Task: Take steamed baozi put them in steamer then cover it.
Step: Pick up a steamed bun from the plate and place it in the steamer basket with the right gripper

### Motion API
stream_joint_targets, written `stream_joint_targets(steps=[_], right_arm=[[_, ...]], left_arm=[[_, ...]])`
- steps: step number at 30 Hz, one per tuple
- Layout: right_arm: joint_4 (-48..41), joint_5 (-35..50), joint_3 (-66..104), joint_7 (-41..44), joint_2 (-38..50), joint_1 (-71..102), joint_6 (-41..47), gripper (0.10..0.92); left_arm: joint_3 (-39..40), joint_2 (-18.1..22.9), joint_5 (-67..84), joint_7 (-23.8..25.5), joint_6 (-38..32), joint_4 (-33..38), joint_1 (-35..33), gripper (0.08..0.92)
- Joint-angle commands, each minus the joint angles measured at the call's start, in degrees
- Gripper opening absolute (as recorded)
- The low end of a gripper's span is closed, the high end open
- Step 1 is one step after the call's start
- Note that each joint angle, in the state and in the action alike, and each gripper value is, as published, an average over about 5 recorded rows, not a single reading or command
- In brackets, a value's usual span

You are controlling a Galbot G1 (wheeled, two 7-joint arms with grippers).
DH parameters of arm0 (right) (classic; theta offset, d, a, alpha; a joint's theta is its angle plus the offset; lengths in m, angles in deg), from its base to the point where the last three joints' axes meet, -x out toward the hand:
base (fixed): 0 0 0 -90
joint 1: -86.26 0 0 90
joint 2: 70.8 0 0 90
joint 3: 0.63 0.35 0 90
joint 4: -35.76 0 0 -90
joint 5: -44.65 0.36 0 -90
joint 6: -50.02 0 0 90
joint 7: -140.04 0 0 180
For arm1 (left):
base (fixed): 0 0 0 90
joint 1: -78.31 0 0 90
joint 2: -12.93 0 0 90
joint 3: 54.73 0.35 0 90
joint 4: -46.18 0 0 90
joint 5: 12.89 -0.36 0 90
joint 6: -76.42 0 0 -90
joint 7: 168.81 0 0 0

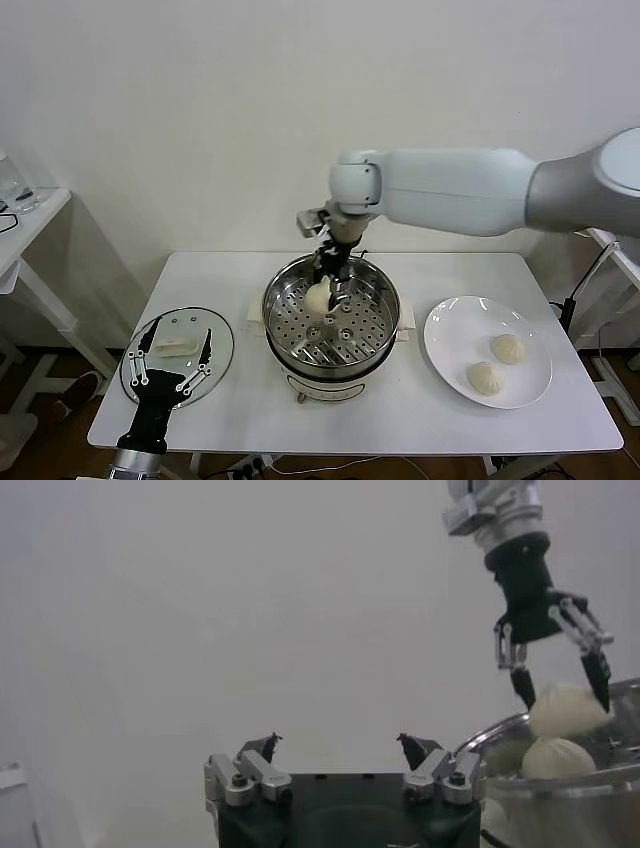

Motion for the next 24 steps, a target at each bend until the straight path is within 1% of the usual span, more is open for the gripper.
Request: stream_joint_targets(steps=[1, 9, 13, 16, 20, 24], right_arm=[[-1.0, 1.3, -1.3, -3.8, -4.4, 2.8, 1.3, 0.662], [-2.0, 0.4, -0.6, -4.0, -5.2, 4.6, 1.2, 0.663], [-2.2, 0.3, -0.2, -4.4, -5.4, 5.5, 1.2, 0.677], [-2.4, 0.2, 0.2, -5.0, -5.5, 6.1, 1.2, 0.715], [-1.6, -0.1, 1.1, -5.5, -4.4, 6.0, 1.3, 0.794], [1.7, -1.0, 2.6, -5.3, -0.3, 4.2, 1.4, 0.820]], left_arm=[[0.0, 0.0, 0.1, -0.1, -0.1, -0.2, 0.1, 0.823], [-0.3, 0.1, 0.1, -0.1, -0.1, -0.2, 0.0, 0.823], [-0.5, 0.2, 0.1, -0.1, -0.1, -0.3, -0.1, 0.823], [-0.6, 0.2, 0.1, -0.1, -0.2, -0.4, -0.2, 0.823], [-0.7, 0.2, 0.1, -0.1, -0.2, -0.5, -0.1, 0.823], [-0.6, 0.2, 0.1, -0.1, -0.1, -0.7, -0.1, 0.823]])
